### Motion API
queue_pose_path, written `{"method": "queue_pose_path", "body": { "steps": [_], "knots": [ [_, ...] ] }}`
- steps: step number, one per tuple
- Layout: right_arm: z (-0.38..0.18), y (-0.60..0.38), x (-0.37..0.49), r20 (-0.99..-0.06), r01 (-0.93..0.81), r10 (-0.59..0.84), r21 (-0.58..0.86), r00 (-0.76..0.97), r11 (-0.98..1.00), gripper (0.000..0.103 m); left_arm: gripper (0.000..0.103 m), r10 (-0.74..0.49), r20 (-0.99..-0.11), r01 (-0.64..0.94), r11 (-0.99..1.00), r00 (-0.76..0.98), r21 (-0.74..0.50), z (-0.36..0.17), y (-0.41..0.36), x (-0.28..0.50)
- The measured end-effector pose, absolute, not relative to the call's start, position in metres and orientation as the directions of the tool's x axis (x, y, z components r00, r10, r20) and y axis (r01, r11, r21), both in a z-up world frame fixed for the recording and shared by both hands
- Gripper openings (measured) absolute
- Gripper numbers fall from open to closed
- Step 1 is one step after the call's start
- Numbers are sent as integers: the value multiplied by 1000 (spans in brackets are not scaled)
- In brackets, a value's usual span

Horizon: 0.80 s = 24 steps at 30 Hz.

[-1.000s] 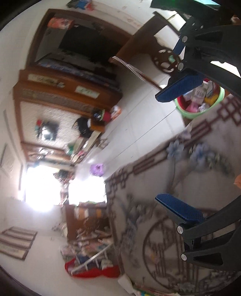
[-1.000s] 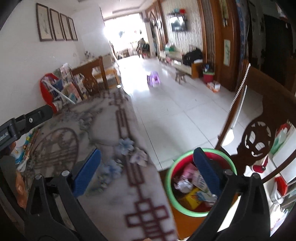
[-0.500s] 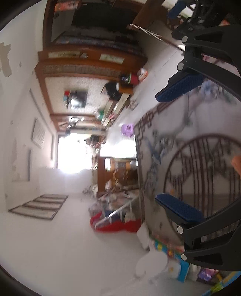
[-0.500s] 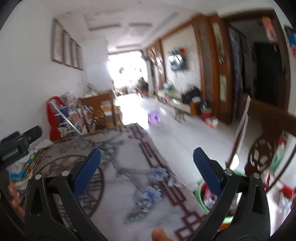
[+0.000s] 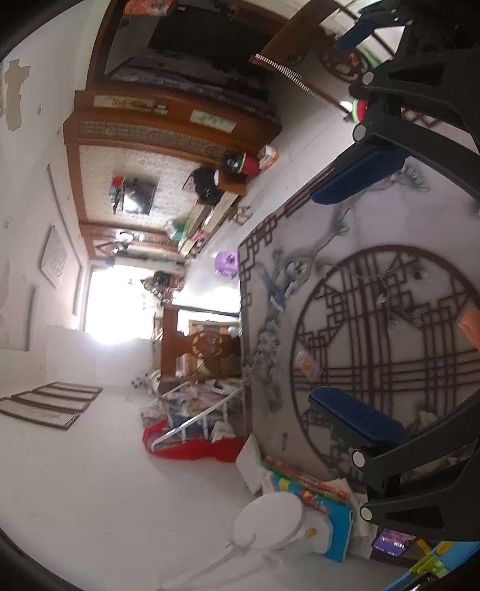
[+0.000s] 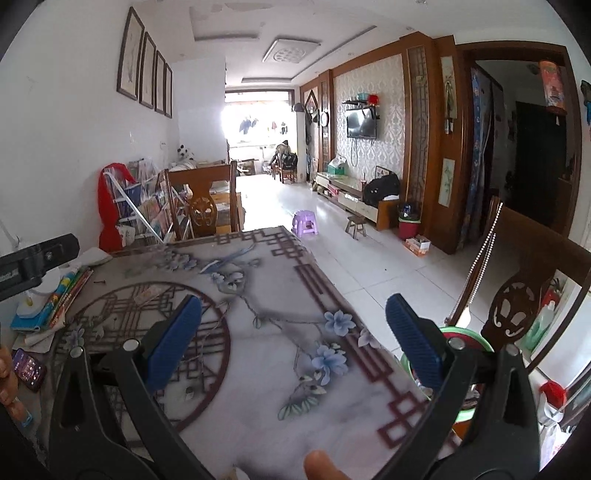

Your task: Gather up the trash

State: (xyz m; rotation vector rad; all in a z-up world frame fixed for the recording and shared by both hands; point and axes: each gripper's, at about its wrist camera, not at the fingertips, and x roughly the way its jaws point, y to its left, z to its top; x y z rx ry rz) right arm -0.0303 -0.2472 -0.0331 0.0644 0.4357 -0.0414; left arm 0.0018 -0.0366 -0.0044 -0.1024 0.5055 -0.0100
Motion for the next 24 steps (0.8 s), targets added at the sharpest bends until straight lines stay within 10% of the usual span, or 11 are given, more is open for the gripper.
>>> {"method": "queue_pose_path", "body": {
  "steps": [24],
  "knots": [
    [-36, -246, -41, -458, 107, -72, 50, 886, 993, 98, 95, -59, -508, 9, 995, 859, -100, -7, -40, 3]
  ]
}}
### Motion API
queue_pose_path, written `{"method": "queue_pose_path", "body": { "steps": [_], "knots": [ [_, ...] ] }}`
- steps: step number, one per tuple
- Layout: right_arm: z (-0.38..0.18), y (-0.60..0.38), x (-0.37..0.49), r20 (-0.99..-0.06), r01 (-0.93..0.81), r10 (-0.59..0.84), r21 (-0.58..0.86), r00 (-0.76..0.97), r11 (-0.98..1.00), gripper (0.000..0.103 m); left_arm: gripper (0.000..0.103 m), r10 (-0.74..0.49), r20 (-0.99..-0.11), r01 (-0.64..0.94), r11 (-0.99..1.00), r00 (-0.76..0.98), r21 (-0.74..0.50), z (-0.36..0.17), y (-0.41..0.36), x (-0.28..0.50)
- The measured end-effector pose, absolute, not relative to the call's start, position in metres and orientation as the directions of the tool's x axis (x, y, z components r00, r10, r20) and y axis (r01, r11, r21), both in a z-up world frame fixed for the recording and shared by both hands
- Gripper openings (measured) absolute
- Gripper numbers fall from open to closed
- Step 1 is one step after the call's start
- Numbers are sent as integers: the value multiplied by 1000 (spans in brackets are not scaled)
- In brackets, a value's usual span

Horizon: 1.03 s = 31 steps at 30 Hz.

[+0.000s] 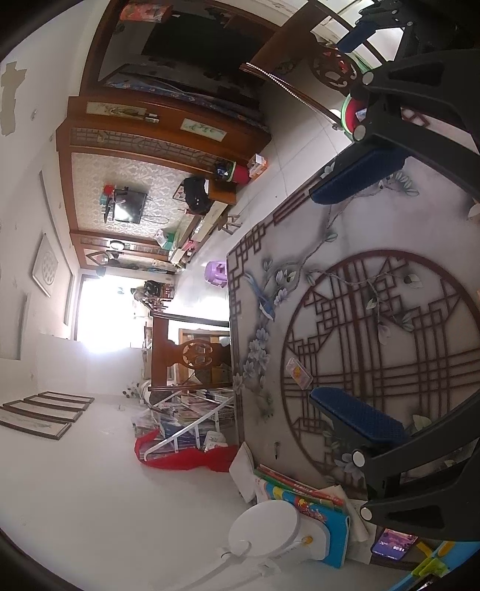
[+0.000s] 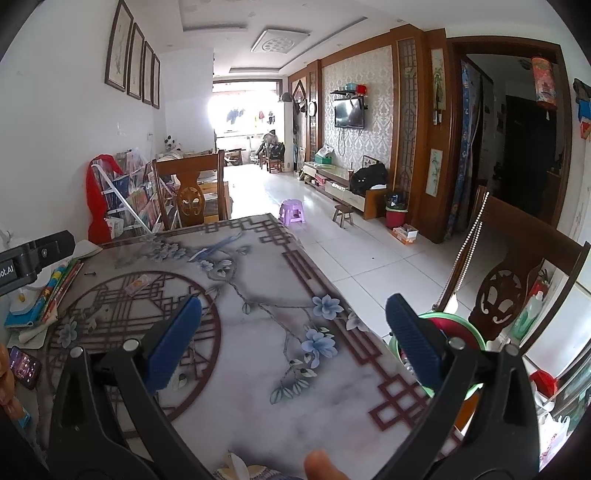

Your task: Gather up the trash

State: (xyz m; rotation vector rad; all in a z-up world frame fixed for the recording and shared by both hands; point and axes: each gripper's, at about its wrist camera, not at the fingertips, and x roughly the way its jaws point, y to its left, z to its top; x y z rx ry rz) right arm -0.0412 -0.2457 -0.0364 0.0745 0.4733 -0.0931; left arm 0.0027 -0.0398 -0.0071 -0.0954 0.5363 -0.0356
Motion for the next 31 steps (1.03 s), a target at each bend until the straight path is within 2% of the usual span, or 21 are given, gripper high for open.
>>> {"method": "queue_pose_path", "body": {
  "steps": [21, 26, 28, 31],
  "knots": [
    [-54, -249, -24, -512, 79, -45, 45, 858, 996, 98, 95, -49, -527, 6, 997, 849, -82, -12, -39, 11],
    [-98, -250, 2, -622, 10, 34, 68, 782, 998, 98, 95, -45, -550, -21, 993, 834, -113, -20, -35, 18],
    [-141, -250, 23, -695, -14, 4, -9, 719, 1000, 98, 95, -60, -578, -34, 988, 814, -151, -26, -28, 21],
    [-186, -254, 48, -770, -60, 4, -44, 638, 997, 98, 95, -15, -595, -93, 984, 804, -151, -34, -18, 20]
  ]
}}
